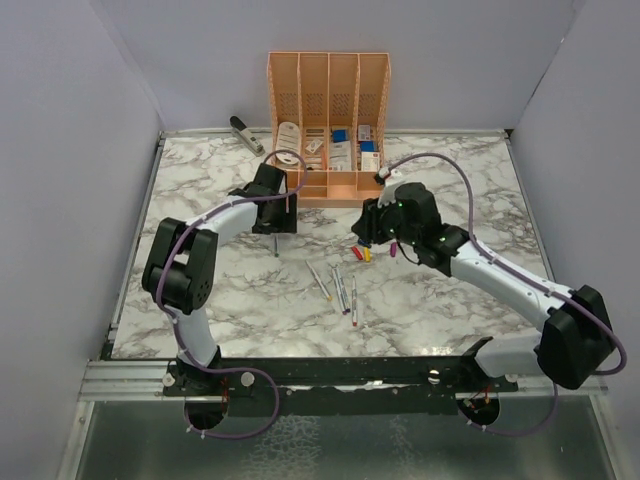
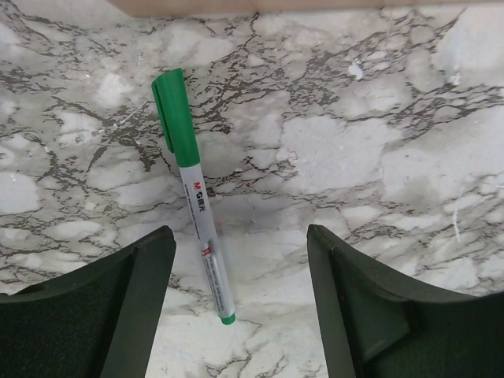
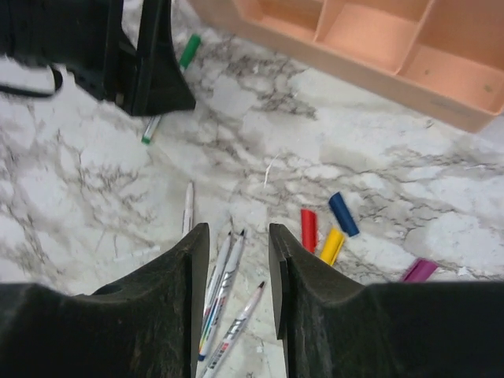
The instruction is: Insert the pens into the pen caps
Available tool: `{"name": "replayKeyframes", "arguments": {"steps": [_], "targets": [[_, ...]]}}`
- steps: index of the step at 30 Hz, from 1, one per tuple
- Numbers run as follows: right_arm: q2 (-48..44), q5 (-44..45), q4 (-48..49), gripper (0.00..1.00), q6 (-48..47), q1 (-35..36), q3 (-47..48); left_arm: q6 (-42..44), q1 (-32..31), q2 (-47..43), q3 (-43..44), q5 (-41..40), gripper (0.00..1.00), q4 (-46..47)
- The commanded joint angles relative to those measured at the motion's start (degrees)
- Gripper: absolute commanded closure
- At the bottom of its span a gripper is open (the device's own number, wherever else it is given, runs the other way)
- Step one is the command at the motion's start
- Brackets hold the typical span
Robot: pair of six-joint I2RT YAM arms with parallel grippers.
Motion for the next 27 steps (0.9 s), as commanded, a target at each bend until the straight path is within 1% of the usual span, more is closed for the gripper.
{"name": "replayKeyframes", "arguments": {"steps": [1,3,10,15,19,27], "targets": [[3.7,-2.8,-5.6,0.62,-7.7,5.7,0.8,-1.0,0.4,-6.7,1.8,-0.1,0.29,-0.1],[5.4,-2.2,-6.5,0.60,-9.0,7.9,1.7,-1.2,0.3,-8.1,1.8,-0.4,0.29,-0.1],[11.1,-3.7,-6.8,0.59,-10.5,11.8,5.1,-1.7,0.7,-15.1,0.4,-4.0,0.29,-0.1],[17.2,-1.4,-7.9,0.59,-11.9,14.8,8.6,-1.8,1.8,-18.2,-2.0,-4.8,0.29,-0.3],[21.9,-1.4,-8.3,0.60,-12.1,16.3,11.1,-2.0,2.2,-20.0,-3.9,-5.3,0.30,-0.6],[27.3,-0.4,-9.4,0.60,-11.5,16.8,13.9,-2.2,3.0,-22.0,-5.9,-5.5,0.30,-0.6]]}}
